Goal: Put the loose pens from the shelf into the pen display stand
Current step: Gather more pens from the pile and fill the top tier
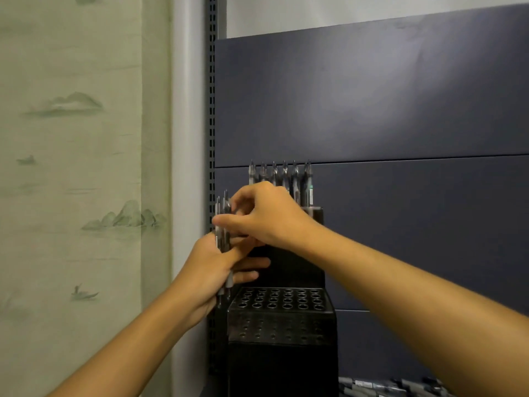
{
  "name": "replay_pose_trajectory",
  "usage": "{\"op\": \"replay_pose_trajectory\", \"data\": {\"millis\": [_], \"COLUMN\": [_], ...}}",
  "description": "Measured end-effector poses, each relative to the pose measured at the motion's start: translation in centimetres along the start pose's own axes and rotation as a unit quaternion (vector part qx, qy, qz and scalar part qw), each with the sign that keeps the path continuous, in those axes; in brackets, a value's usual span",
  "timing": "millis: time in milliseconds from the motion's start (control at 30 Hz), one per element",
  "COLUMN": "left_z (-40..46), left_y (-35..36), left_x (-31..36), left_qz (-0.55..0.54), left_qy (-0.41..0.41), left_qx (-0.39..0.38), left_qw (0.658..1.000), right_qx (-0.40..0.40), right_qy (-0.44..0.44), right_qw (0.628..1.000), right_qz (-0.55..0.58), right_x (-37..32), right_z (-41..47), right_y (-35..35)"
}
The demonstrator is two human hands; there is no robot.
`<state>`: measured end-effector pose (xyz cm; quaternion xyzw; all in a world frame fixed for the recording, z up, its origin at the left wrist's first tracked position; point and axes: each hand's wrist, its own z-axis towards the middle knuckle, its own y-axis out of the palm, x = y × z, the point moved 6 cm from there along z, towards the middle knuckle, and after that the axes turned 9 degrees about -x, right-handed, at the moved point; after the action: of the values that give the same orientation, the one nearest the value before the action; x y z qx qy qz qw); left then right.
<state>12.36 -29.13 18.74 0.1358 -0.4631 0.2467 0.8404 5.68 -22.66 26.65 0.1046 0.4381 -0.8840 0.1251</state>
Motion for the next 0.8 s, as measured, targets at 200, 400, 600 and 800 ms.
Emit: {"op": "replay_pose_trajectory", "data": {"millis": [200, 400, 600, 800], "left_z": [0.1, 0.0, -0.6, -1.3], "left_y": [1.4, 0.9, -1.4, -3.6], "left_x": [0.1, -0.3, -0.8, -0.6], "left_qz": [-0.035, -0.074, -0.099, -0.086], "left_qy": [0.014, 0.007, -0.018, -0.021], "left_qx": [-0.031, -0.027, 0.012, 0.055], "left_qw": [0.999, 0.997, 0.995, 0.995], "right_qx": [0.031, 0.093, 0.110, 0.166], "right_qy": [0.031, 0.029, 0.040, 0.052], "right_qw": [0.995, 0.981, 0.954, 0.950], "right_qz": [0.091, 0.165, 0.275, 0.260], "right_x": [2.1, 3.0, 3.4, 3.8], "right_z": [-1.3, -1.4, 0.0, 2.5], "right_y": [-1.5, -3.0, -5.2, -8.5]}}
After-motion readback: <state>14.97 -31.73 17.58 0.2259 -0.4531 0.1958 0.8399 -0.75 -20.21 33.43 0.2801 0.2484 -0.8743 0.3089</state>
